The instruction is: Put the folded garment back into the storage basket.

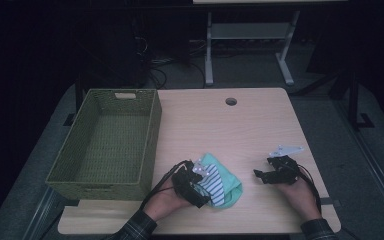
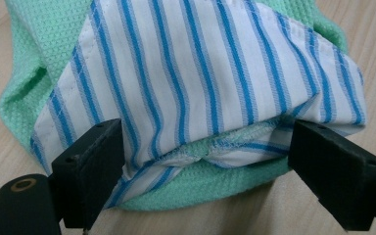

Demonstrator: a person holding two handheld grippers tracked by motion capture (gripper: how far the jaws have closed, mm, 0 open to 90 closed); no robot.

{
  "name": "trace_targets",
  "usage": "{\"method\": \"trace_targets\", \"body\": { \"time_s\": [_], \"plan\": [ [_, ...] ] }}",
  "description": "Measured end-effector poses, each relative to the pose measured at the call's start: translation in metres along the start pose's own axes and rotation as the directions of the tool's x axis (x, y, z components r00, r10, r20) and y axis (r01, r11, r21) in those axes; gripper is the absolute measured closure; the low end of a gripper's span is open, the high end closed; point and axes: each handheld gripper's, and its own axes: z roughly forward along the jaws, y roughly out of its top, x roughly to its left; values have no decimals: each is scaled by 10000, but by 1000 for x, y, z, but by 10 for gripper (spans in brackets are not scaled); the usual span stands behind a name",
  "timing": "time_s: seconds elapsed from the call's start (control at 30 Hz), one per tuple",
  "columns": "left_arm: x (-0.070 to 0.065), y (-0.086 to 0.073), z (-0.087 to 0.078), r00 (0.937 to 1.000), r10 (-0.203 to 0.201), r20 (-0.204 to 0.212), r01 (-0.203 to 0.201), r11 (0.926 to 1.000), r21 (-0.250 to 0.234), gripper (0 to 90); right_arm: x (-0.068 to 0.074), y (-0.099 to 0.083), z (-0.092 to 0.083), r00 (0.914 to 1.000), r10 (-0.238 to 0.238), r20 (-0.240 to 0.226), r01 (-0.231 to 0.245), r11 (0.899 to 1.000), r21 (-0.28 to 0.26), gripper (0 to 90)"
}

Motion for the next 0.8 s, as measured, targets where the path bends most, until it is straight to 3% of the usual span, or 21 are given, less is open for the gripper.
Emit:
{"method": "trace_targets", "body": {
  "time_s": [0.17, 0.37, 0.53, 0.8],
  "plan": [
    [-6, 0, 3, 9968, 549, -577, -536, 9983, 236, 131, 0, 0, 2, 9999, 62, 89, -62, 9999, -102, 209],
    [-7, 0, 3, 9964, 498, -691, -484, 9986, 227, 153, 1, -1, 4, 9999, 47, 104, -45, 9998, -212, 186],
    [-3, 0, -1, 9956, 527, -777, -519, 9986, 118, 275, 2, -3, 4, 9998, 170, 108, -166, 9992, -356, 177],
    [3, 2, -3, 9924, 699, -1008, -701, 9975, 17, 565, 2, -7, 6, 9997, 116, 214, -101, 9976, -688, 149]
  ]
}}
